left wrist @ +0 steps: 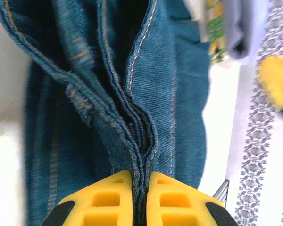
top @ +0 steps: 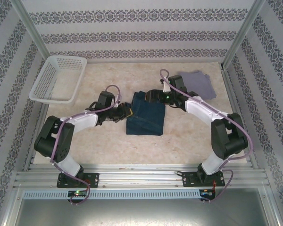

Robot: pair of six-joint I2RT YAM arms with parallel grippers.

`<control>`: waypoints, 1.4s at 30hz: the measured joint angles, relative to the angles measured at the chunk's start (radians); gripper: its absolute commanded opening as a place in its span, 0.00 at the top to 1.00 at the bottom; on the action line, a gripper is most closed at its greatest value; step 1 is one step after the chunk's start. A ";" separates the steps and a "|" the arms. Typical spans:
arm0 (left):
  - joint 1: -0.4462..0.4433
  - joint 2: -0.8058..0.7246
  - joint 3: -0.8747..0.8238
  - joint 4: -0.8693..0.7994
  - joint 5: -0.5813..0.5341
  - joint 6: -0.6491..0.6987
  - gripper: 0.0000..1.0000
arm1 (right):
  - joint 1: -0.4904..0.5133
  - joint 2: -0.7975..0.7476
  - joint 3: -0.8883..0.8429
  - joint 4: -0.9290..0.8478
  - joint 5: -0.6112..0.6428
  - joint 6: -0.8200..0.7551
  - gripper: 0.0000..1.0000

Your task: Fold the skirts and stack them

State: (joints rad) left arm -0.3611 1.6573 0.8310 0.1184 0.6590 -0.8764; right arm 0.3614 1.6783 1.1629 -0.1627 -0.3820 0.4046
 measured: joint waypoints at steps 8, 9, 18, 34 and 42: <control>0.003 0.111 0.034 -0.014 0.043 0.039 0.81 | -0.006 0.171 0.071 -0.101 -0.005 -0.120 0.03; 0.005 0.112 0.041 -0.030 0.042 0.054 0.81 | -0.005 0.173 0.060 -0.109 -0.008 -0.120 0.03; 0.134 0.165 0.246 -0.334 -0.018 0.313 0.62 | 0.131 0.003 -0.179 -0.073 -0.011 0.130 0.02; 0.124 -0.128 0.369 -0.581 -0.222 0.357 0.00 | -0.023 -0.229 -0.250 -0.111 0.184 0.077 0.05; -0.035 -0.105 0.193 -0.326 0.014 0.095 0.00 | -0.127 0.066 -0.107 -0.164 -0.130 -0.123 0.09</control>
State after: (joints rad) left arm -0.3958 1.5524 1.0237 -0.2077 0.6727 -0.7818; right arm 0.2340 1.7439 1.0557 -0.3267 -0.5117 0.2817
